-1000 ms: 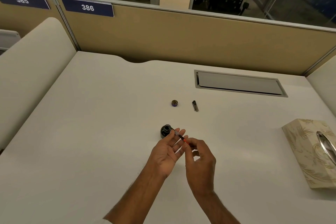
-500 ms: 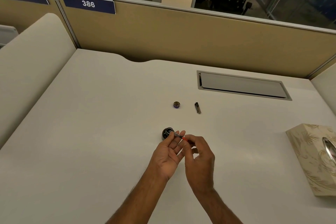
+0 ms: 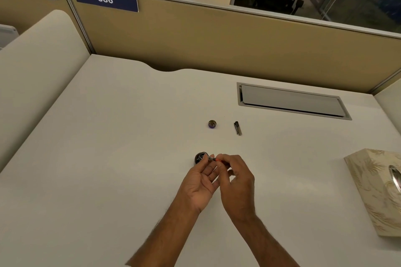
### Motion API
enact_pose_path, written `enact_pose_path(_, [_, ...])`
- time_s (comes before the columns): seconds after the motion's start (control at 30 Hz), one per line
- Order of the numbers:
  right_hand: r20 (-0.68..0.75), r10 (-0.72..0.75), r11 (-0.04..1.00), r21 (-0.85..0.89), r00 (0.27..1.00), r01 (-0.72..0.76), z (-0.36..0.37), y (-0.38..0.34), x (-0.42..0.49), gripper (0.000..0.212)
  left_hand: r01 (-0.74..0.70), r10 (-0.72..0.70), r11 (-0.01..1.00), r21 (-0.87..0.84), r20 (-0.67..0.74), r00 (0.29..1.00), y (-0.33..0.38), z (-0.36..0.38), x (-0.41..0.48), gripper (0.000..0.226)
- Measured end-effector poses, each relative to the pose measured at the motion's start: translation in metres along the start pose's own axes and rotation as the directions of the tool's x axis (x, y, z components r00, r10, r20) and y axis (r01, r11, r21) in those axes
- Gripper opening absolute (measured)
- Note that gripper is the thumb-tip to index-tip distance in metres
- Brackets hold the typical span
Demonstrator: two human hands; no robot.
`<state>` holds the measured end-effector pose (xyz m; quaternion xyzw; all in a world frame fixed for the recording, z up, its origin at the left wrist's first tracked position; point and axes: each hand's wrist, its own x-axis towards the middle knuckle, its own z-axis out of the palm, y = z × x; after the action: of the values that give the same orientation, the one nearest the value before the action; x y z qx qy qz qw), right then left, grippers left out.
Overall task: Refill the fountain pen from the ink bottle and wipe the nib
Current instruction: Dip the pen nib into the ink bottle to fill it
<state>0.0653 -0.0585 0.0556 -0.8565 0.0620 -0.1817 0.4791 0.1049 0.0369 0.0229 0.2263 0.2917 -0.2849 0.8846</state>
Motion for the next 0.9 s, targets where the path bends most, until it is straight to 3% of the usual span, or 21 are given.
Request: enact_pose_path(0.9, [0.116, -0.008, 0.999, -0.043, 0.993, 0.013, 0.006, 0.005, 0.024, 0.015, 0.022, -0.035, 0.984, -0.179, -0.07, 0.997, 0.007, 0.03, -0.024, 0.02])
